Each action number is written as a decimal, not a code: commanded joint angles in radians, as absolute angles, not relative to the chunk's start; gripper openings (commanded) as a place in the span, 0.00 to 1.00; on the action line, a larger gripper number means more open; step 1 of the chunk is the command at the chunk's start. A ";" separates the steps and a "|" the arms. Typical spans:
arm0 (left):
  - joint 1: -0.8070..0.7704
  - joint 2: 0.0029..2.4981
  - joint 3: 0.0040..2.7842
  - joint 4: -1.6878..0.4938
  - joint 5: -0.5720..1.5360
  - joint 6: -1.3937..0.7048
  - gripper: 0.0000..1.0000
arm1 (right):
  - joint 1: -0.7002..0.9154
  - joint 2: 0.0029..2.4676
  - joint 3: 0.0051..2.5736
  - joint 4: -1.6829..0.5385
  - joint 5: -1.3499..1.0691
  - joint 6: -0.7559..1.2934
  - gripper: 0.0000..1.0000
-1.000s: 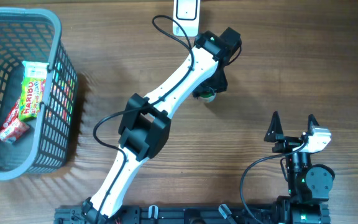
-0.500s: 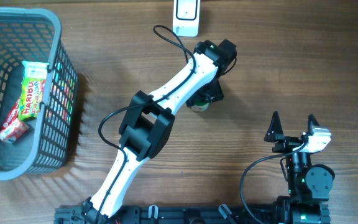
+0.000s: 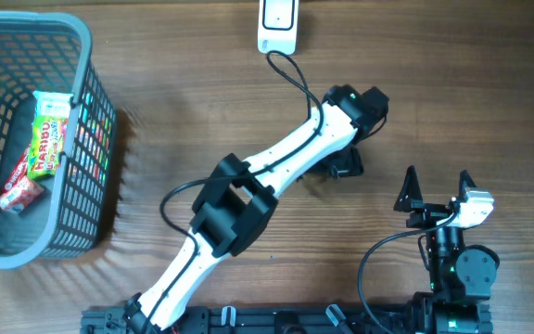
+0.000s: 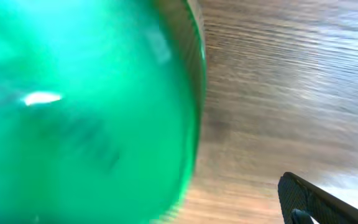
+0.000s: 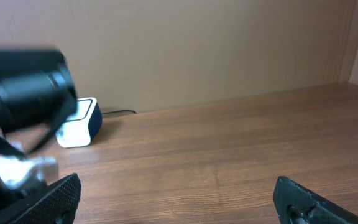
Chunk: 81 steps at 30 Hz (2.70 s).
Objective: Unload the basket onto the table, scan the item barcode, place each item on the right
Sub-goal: 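Carry the jar with the left gripper and set it on the table, then reach the left gripper into the basket and grasp the red pack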
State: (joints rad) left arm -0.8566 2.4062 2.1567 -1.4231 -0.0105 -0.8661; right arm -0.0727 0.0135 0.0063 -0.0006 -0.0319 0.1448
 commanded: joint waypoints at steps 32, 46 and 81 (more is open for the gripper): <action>0.514 1.572 1.329 -1.098 -0.362 -1.451 1.00 | -0.069 0.007 0.005 0.003 -0.023 0.134 1.00; 0.589 1.858 1.320 -0.877 -0.413 -1.451 1.00 | -0.069 0.007 0.005 0.003 -0.023 0.134 1.00; 0.300 1.173 1.455 -0.758 0.245 -1.043 0.04 | -0.069 0.007 0.005 0.003 -0.023 0.134 1.00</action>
